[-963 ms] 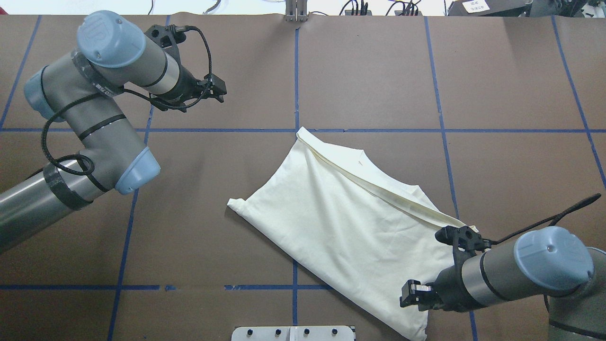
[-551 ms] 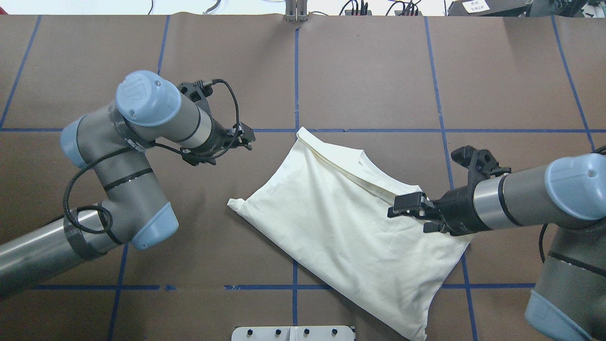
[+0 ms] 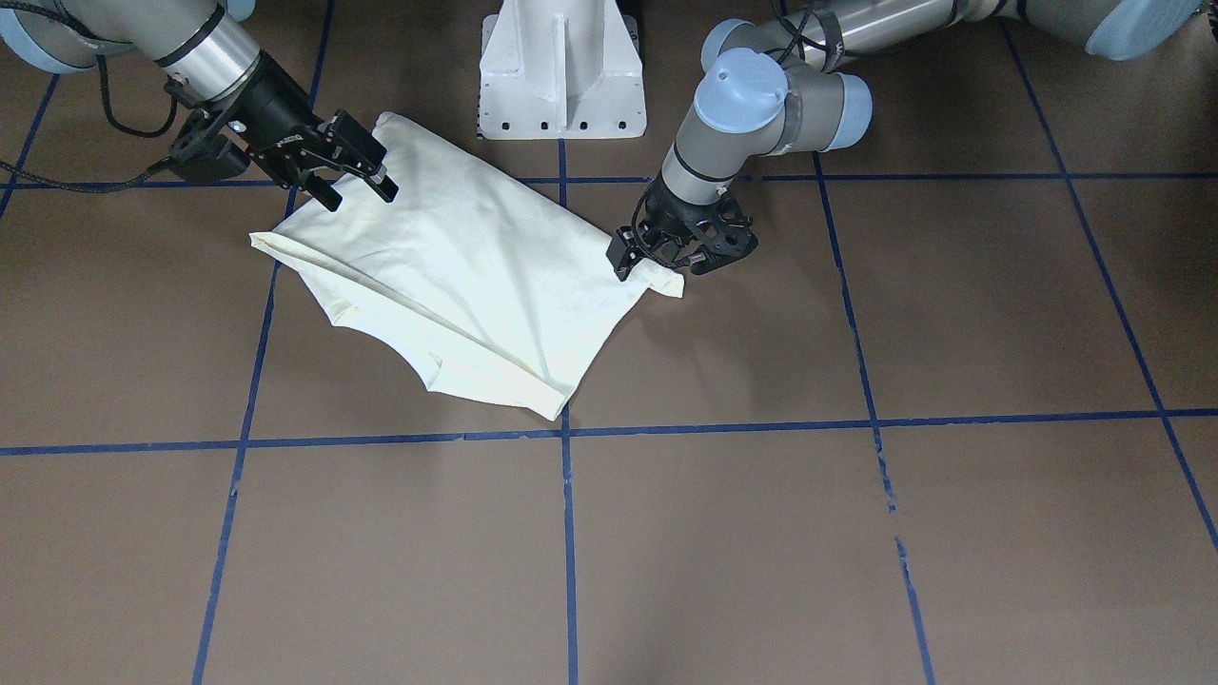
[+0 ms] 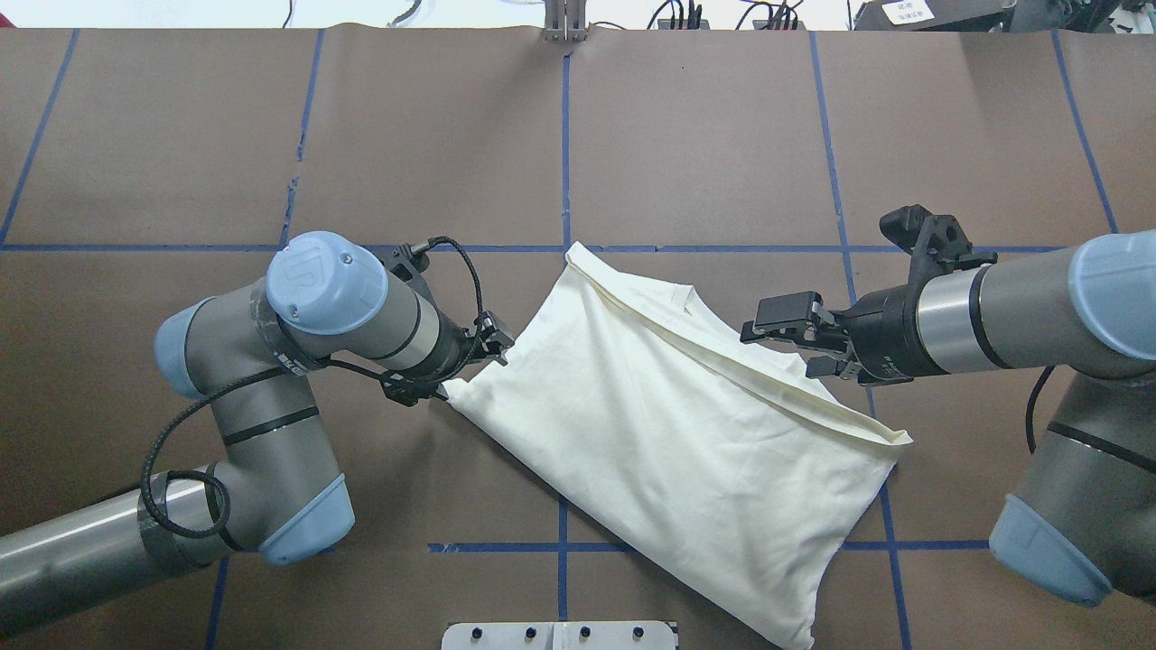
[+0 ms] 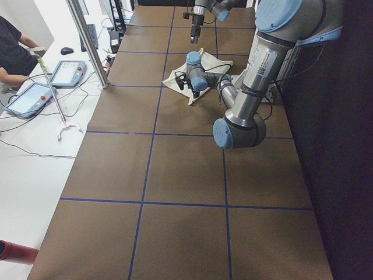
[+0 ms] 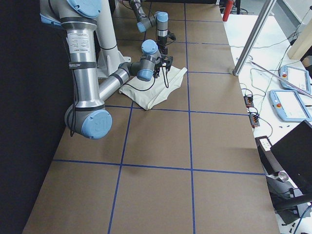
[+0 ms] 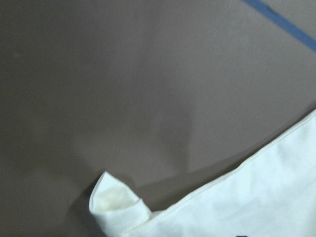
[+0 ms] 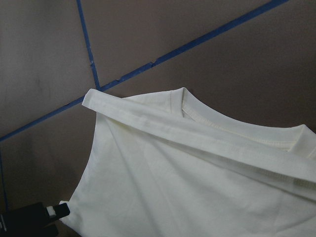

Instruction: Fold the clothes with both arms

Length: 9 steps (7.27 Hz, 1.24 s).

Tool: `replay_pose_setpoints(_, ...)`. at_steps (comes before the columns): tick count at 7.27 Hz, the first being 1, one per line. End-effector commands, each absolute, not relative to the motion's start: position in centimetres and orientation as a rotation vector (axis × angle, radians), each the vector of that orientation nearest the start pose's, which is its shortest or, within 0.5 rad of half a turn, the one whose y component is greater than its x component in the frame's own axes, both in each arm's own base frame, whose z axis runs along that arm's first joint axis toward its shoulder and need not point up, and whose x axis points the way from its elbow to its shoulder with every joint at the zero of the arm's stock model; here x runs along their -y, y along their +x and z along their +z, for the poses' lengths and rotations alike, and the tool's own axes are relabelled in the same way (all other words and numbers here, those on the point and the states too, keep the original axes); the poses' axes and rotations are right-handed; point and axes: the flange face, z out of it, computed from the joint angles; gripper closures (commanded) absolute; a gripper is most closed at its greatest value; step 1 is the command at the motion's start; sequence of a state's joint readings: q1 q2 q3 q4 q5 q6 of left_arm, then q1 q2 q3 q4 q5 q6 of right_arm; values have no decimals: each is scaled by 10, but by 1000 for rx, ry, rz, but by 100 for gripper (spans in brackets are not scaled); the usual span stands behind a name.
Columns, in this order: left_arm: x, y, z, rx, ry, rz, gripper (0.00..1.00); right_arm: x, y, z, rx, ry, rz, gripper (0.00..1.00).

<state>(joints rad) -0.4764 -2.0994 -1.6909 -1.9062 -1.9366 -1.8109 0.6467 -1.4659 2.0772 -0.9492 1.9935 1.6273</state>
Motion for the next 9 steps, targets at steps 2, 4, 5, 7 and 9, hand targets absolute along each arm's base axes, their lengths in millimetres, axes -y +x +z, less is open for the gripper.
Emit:
replay_pose_setpoints(2,368,562,271,-986,-237,-489,26,369,-333,295,1274,5,348,0)
replay_pose_setpoints(4,368,563,273,-981,-235,-492,57,369,-332,295,1274,6,349,0)
replay_pose_setpoints(5,368,562,275,-978,-234,-494,89,369,-332,294,1276,5,348,0)
replay_pose_setpoints(7,368,563,279,-973,-234,-492,100,369,-333,295,1275,4,348,0)
replay_pose_setpoints(9,389,550,278,-977,-214,-519,100,369,-333,295,1274,5,350,0)
